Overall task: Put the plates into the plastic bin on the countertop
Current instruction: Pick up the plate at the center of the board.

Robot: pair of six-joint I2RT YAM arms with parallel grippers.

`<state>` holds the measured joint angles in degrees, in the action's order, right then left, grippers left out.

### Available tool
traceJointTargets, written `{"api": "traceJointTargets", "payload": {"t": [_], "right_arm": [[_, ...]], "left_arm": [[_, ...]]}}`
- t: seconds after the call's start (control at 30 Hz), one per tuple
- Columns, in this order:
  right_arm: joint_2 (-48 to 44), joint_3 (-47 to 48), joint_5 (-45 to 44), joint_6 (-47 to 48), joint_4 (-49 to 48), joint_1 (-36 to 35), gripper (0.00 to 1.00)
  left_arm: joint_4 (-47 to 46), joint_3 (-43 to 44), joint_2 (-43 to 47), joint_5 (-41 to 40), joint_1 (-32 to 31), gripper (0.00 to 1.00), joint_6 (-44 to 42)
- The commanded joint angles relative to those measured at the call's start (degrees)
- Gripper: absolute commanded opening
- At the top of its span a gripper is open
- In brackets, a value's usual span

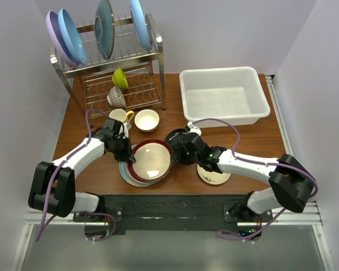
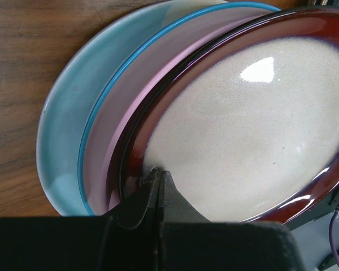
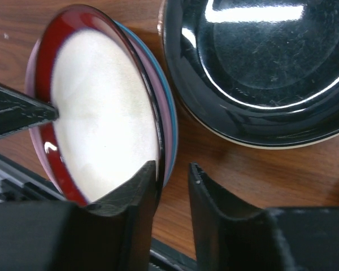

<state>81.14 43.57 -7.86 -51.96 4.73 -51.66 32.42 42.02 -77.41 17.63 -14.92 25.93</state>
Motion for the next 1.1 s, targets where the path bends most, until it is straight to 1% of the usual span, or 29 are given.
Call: {"api": "traceJointTargets", "payload": {"t": [0.0,0.13,0.27,0.33,0.37,0.4,0.43,0.47,0.5,0.67,0.73,0.77,0.83,0.87,0.9,0.97,1.07], "right_arm": [[1.6,-0.6,-0.1,-0.3,1.8,0.5,0.41],[2.8,-1.0,1.3,-0.9,-0.5,0.6,0.41],[5.9,-0.5,3.0,-1.2,-3.3,0.6,0.39],[7.1,-0.2,4.0,-1.5,-4.5,0.6,0.36],[7.6,0.0,4.4,-1.3,-4.6,0.6,0.34],[8.4,0.2,5.1,-1.2,-5.9,0.6,0.21],[8.4,0.6,4.9,-1.1,-5.4,0.6,0.12],[8.1,0.6,4.6,-1.0,-5.3,0.6,0.05],[7.0,0.5,3.4,-1.0,-4.9,0.6,0.0],[2.7,-0.2,0.0,-0.1,-0.7,0.6,0.0],[0.5,-0.9,-1.2,-0.2,-0.2,0.7,0.0],[-0.3,-1.2,-1.4,-0.2,0.1,0.8,0.0],[-2.4,-1.3,-2.1,0.1,1.4,1.1,0.0],[-3.0,-1.3,-2.2,0.3,1.9,1.5,0.0],[-3.7,-1.3,-2.5,0.5,2.9,1.6,0.0],[-5.8,-1.5,-2.9,0.5,3.4,2.1,0.0],[-8.7,-2.1,-3.2,0.5,4.6,2.7,0.0]], "left_arm": [[0.1,-1.3,-3.8,-4.4,-1.1,0.0,-1.9],[-0.3,-1.4,-4.4,-4.3,-1.7,0.0,-1.9],[-0.5,-1.5,-4.4,-4.2,-2.0,0.0,-1.9],[-0.4,-1.5,-4.4,-4.2,-2.1,0.0,-1.9],[-0.5,-1.5,-4.3,-4.3,-2.1,0.0,-1.9],[-0.5,-1.4,-4.3,-4.1,-2.2,0.0,-2.0],[-0.5,-1.4,-4.3,-3.9,-2.2,0.0,-2.0],[-0.6,-1.4,-4.2,-3.6,-2.2,0.0,-2.3],[-0.4,-1.0,-4.1,-3.0,-2.3,0.0,-2.6],[1.2,3.1,-2.5,-2.3,-2.3,0.01,-4.2],[1.7,4.3,-1.5,-1.3,-2.3,0.06,-4.6],[1.8,5.3,-1.2,-0.9,-2.3,0.12,-4.7],[1.8,6.2,0.1,-0.1,-2.2,0.22,-4.8],[1.7,6.9,0.5,0.0,-2.2,0.32,-4.8],[1.6,7.2,1.0,0.1,-2.2,0.36,-4.7],[1.3,7.6,2.3,0.4,-2.3,0.43,-4.5],[0.4,7.6,3.5,0.8,-2.3,0.49,-4.2]]}}
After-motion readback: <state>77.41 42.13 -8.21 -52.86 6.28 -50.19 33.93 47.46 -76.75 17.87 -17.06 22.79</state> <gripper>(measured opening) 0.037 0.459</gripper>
